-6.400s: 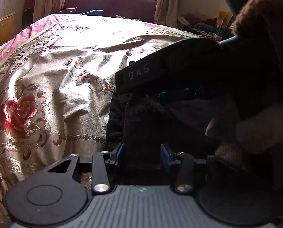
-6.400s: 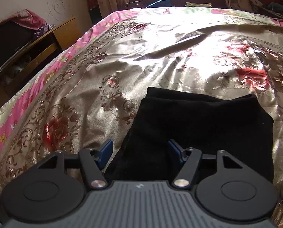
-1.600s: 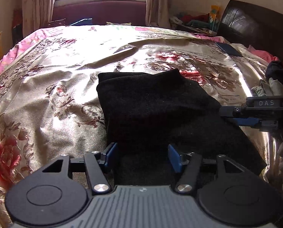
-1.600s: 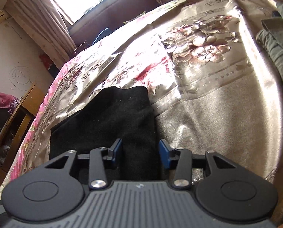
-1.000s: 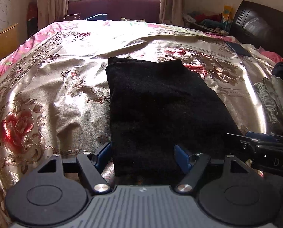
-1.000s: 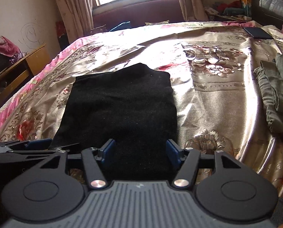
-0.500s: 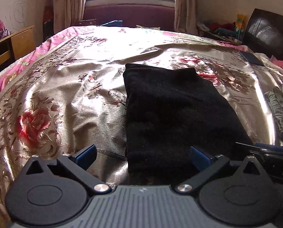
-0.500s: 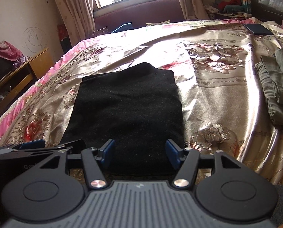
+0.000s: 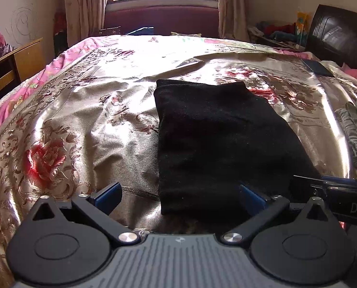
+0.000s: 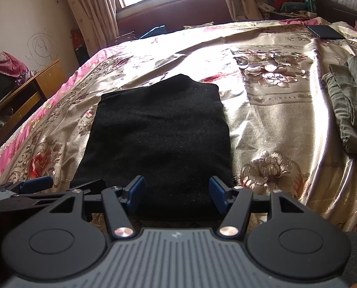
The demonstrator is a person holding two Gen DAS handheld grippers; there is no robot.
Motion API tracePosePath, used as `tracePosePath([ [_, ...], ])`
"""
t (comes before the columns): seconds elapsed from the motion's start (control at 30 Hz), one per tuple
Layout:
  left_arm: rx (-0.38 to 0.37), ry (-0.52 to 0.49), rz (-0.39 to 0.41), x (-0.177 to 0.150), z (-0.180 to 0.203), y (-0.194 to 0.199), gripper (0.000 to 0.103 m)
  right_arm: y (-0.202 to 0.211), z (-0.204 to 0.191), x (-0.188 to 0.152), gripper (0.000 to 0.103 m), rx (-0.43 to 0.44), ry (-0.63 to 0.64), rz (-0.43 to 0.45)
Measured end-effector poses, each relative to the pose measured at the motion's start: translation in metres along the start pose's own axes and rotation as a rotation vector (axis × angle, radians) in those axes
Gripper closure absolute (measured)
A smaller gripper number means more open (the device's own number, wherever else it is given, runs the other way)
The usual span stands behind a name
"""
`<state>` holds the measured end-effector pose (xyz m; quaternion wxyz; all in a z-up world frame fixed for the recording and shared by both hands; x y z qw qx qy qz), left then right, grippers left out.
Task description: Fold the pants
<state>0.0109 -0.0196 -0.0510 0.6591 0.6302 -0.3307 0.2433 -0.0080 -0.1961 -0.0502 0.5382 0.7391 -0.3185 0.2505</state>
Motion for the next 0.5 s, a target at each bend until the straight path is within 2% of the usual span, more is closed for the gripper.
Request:
tracePosePath([
  [0.5, 0.022, -0.015, -0.018, -0.0034, -0.0009, 0.0009, 0.000, -0.0015, 0.0002, -0.0010, 0.042, -0.003, 0.001, -0.008],
])
Point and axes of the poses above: each gripper's, at about its wrist camera, not at the fingertips, and y roughly against the way its jaws point, z to its right, x to its top, the point moved 7 cm from there along -y, roughly the way its jaws point, and after that the axes turned 3 degrees about x, right-handed, at the moved point
